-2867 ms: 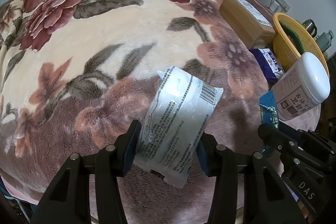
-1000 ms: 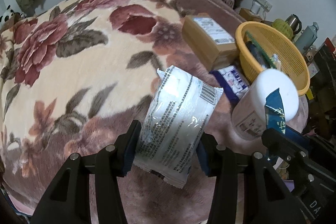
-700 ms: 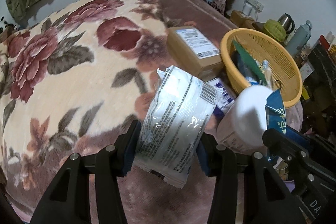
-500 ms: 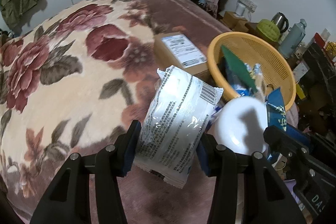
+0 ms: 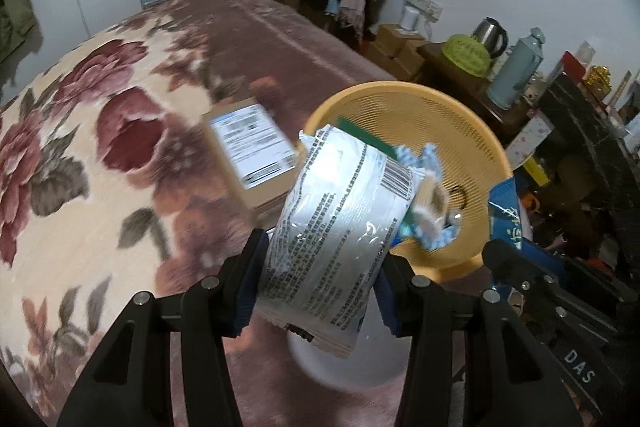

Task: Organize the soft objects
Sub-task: 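Lift and carry the wipe pack and candy with both tools over the yellow basket, then open both tools to drop the wipe pack and candy into the basket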

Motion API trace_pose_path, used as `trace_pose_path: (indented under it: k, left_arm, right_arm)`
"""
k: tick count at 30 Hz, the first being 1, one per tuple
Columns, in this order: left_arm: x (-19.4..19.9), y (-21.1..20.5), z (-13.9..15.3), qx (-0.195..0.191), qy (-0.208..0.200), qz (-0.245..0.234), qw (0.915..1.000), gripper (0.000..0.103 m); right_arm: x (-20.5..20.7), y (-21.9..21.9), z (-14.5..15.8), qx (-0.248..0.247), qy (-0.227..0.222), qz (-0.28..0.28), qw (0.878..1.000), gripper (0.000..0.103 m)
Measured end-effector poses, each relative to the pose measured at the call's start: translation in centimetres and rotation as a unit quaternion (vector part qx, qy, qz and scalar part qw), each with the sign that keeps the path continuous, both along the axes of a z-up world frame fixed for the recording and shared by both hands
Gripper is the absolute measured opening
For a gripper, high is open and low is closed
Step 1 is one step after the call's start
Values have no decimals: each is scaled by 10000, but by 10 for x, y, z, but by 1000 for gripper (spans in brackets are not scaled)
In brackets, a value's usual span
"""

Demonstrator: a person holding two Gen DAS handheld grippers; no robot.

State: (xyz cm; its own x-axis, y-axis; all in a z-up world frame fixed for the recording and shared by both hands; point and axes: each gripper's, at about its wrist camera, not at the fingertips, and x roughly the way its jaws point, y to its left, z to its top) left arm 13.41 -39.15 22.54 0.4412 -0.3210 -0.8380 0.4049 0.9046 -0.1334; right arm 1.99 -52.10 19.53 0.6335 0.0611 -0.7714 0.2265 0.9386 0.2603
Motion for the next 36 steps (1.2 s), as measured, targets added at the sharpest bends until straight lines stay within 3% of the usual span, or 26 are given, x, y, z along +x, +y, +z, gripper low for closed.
trace_pose_path:
  k: [13, 20, 25, 27, 29, 30, 33, 34, 36]
  left_arm:
    - [35, -70, -18, -459, 526, -353, 9969, 51]
    - [58, -102, -25, -437, 534, -414, 9968, 51]
    - [81, -123, -30, -695, 648, -440, 9945, 52]
    - [88, -130, -32, -756, 626, -426, 9943, 61]
    - [91, -131, -34, -867, 635, -412, 9934, 77]
    - [92, -131, -35, -972, 652, -437, 9922, 80]
    - [93, -131, -34, -1004, 614, -418, 9922, 96]
    - [93, -128, -33, -1025, 590, -387, 9922, 102]
    - [93, -122, -31, -995, 548, -312, 9930, 102]
  right_arm:
    - [17, -65, -6, 112, 51, -598, 9981, 23]
    - [41, -96, -11, 401, 47, -820, 9958, 23]
    - [52, -113, -9, 501, -115, -1001, 9937, 24]
    - [54, -120, -11, 541, -129, -1072, 9927, 24]
    - [55, -127, -16, 708, -159, -1080, 9915, 25]
    - [55, -128, -18, 779, -194, -1039, 9913, 28]
    - [51, -131, -23, 878, -282, -1009, 9906, 77]
    - [48, -132, -24, 899, -313, -1047, 9899, 84]
    - [44, -133, -25, 911, -299, -1068, 9896, 85]
